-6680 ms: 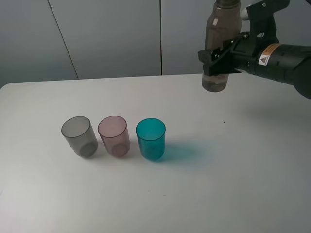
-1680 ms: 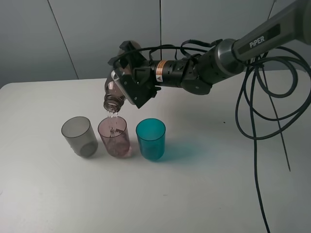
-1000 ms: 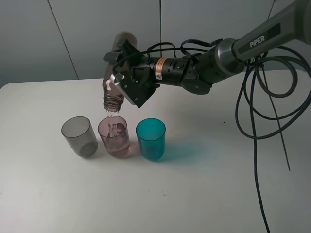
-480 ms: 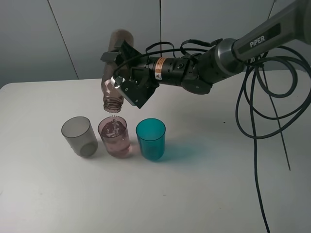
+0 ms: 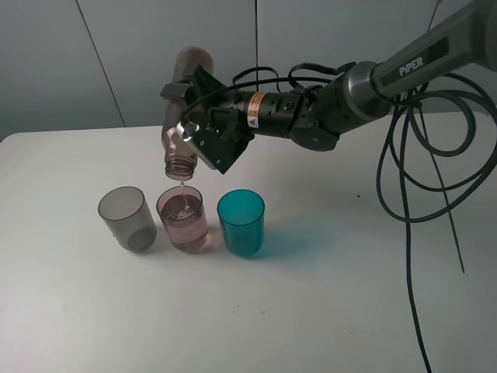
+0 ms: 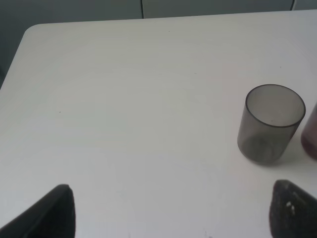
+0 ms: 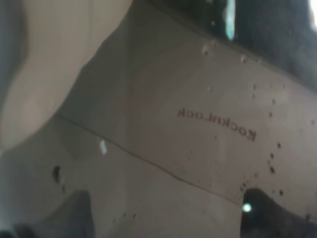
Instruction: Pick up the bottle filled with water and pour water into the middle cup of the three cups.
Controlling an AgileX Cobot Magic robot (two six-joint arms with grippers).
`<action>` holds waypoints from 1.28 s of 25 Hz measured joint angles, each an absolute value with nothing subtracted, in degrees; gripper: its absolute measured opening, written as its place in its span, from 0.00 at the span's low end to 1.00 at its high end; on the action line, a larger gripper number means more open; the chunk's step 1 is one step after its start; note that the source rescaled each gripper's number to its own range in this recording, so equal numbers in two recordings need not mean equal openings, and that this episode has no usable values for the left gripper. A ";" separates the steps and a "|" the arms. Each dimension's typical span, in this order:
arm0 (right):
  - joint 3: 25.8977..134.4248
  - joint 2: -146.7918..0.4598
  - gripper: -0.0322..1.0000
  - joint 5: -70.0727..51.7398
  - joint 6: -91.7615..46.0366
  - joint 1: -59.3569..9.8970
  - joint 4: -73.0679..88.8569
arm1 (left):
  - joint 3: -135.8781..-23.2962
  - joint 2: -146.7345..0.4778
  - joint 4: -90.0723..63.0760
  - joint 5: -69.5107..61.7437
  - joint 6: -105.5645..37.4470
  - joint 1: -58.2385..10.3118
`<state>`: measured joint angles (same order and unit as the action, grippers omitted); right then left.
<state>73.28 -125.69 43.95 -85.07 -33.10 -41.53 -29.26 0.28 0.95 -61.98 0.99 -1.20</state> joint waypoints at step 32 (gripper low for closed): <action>68.16 -118.25 0.03 40.31 13.49 -26.43 -42.63 | -29.26 0.28 0.95 -61.98 1.10 -1.20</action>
<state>68.16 -118.25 40.31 13.49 -26.43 -42.63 -29.26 0.28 0.95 -61.98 1.10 -1.20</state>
